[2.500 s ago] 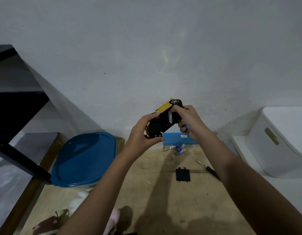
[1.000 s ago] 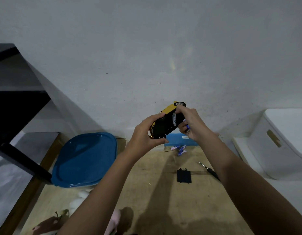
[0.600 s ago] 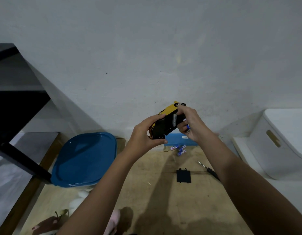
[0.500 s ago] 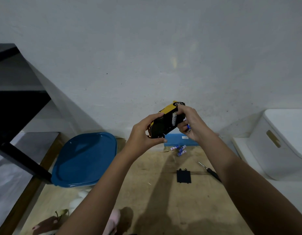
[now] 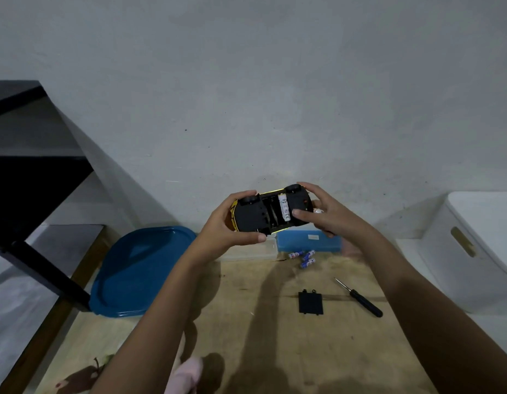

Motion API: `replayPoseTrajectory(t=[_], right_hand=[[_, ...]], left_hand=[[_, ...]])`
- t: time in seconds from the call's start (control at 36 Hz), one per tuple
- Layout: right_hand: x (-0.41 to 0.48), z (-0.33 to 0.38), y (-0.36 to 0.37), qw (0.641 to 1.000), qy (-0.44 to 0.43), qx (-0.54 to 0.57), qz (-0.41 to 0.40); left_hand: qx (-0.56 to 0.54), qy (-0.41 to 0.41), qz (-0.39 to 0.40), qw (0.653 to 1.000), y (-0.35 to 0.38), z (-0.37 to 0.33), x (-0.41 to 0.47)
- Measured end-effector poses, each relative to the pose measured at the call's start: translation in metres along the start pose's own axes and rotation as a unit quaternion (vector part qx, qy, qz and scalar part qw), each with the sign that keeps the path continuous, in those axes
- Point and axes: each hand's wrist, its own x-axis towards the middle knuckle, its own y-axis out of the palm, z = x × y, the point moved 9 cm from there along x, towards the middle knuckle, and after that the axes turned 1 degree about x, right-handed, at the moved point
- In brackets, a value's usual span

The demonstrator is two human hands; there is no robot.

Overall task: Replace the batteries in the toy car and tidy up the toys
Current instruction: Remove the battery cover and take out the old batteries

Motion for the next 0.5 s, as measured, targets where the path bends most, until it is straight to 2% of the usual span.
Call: replayPoseTrajectory(t=[0.08,0.22,0.33,0.5], right_hand=[[-0.003,-0.003,0.004,0.999,0.005,0.041,0.025],[-0.005,-0.006,0.003,0.997,0.005,0.079,0.010],[-0.003,-0.004,-0.003,0.993,-0.011,0.109,-0.035],[-0.001,-0.004,-0.012,0.986,-0.047,0.097,-0.129]], left_hand=[[-0.003,-0.016,0.024,1.000,0.002,0.000,0.000],[-0.032,-0.042,0.020,0.998,0.001,0.004,0.004],[-0.038,-0.042,-0.002,0.998,-0.001,0.007,0.008],[0.043,0.002,-0.031,0.999,-0.003,0.001,0.013]])
